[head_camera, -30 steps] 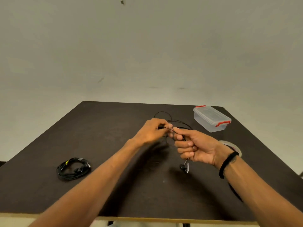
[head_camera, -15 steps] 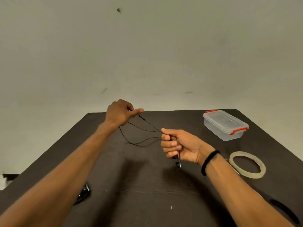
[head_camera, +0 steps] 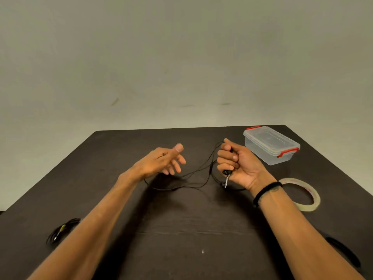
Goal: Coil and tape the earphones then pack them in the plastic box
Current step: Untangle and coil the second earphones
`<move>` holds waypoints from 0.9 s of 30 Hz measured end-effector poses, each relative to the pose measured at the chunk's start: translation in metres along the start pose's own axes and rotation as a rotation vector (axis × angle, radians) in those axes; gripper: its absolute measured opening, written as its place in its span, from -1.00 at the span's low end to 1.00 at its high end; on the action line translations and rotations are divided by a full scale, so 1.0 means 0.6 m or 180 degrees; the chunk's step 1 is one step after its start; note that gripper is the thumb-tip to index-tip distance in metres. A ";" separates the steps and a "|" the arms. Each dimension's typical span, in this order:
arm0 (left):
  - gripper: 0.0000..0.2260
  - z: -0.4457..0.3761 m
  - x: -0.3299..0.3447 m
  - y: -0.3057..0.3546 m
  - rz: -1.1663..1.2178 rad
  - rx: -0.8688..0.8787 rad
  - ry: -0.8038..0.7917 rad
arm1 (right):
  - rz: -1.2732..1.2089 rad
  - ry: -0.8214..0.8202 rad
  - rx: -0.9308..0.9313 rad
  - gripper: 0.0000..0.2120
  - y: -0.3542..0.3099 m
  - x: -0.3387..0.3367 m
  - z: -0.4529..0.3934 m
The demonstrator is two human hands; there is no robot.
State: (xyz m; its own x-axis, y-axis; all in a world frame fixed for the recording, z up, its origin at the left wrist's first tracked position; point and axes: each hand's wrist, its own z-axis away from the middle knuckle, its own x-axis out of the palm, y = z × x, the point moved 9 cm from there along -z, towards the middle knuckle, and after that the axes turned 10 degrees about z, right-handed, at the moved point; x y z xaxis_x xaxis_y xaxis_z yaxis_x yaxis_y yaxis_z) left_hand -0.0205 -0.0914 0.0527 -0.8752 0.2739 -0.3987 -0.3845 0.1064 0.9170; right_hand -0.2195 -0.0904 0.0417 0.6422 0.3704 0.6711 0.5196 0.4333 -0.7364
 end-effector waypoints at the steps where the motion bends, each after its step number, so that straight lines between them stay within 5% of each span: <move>1: -0.30 0.003 0.002 0.002 -0.0438 0.0039 -0.0183 | -0.0051 0.0013 -0.0041 -0.61 -0.005 -0.003 0.001; 5: -0.55 0.035 0.017 0.007 -0.1952 0.0067 -0.0743 | -0.0182 -0.0020 -0.0150 -0.60 -0.015 -0.001 0.004; 11: -0.75 0.066 -0.002 0.023 -0.2921 0.0778 -0.0256 | -0.0099 0.0105 -0.0139 -0.58 -0.008 0.001 0.011; 19: -0.23 0.101 -0.179 -0.024 -0.2101 0.0088 0.0513 | 0.0163 0.0285 0.0036 -0.59 0.000 -0.017 0.020; 27: -0.45 0.112 -0.287 -0.017 -0.1042 -0.0144 0.1964 | 0.1534 -0.0015 0.0605 -0.63 0.040 -0.008 0.023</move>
State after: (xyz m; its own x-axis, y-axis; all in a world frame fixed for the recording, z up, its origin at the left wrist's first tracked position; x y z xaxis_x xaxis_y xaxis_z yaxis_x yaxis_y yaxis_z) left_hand 0.1540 -0.0757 0.1128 -0.7138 -0.3598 -0.6008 -0.6571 0.0471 0.7524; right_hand -0.2176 -0.0706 0.0221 0.7807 0.5682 0.2603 0.0536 0.3541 -0.9337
